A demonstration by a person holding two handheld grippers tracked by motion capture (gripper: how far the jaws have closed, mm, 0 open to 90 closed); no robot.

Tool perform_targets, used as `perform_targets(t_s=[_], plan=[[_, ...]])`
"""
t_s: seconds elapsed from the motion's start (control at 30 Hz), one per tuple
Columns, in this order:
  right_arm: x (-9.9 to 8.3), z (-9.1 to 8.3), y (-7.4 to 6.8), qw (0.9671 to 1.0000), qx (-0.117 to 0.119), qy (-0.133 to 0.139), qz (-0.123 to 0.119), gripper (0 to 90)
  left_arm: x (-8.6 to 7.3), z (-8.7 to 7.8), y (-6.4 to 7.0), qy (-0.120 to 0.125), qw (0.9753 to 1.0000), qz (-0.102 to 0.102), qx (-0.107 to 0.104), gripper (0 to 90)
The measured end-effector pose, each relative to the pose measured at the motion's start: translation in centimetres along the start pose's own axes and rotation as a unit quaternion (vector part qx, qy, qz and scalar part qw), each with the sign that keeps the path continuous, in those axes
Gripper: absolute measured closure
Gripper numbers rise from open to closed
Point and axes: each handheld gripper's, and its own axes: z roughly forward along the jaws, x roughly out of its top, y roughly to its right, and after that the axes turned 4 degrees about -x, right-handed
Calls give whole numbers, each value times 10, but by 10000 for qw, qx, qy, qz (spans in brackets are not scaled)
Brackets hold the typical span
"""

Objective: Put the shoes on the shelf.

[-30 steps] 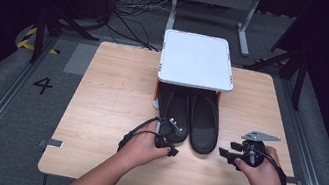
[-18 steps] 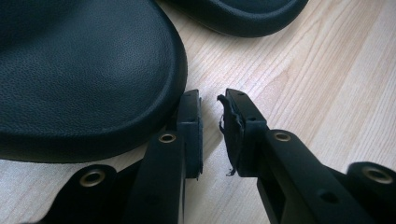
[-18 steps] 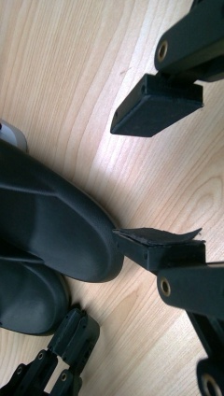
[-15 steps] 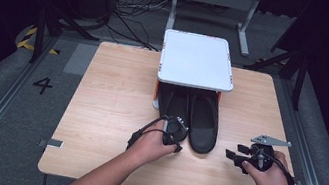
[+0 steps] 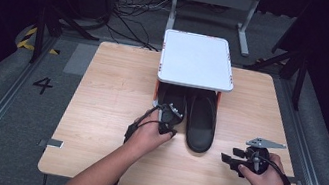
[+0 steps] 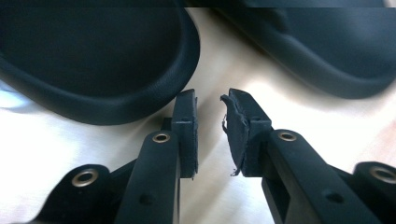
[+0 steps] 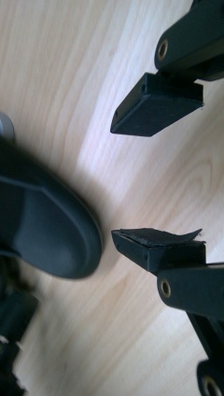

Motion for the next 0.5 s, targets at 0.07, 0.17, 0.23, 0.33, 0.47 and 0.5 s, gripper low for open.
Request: perform_targets(t_s=[0.07,0.17,0.23,0.33,0.47,0.5], plan=[[-1,0,-5,10000,77,-23,-19,444,2,0,-8,95,9998,-142,-110,731],[-2,0,-15,9997,188,-92,-126,454,3,-1,-15,161,9989,-269,-337,687],[-3,2,-21,9993,302,-150,-178,476,2,-3,-16,184,9987,-292,-362,665],[-3,6,-28,9983,381,-259,-348,639,-1,-11,-17,226,9981,-318,-485,630],[-2,17,-36,9952,376,-526,-738,877,-9,-29,-21,370,9964,-483,-591,529],[-1,19,-37,9942,383,-589,-812,882,-12,-34,-23,421,9962,-526,-549,520]])
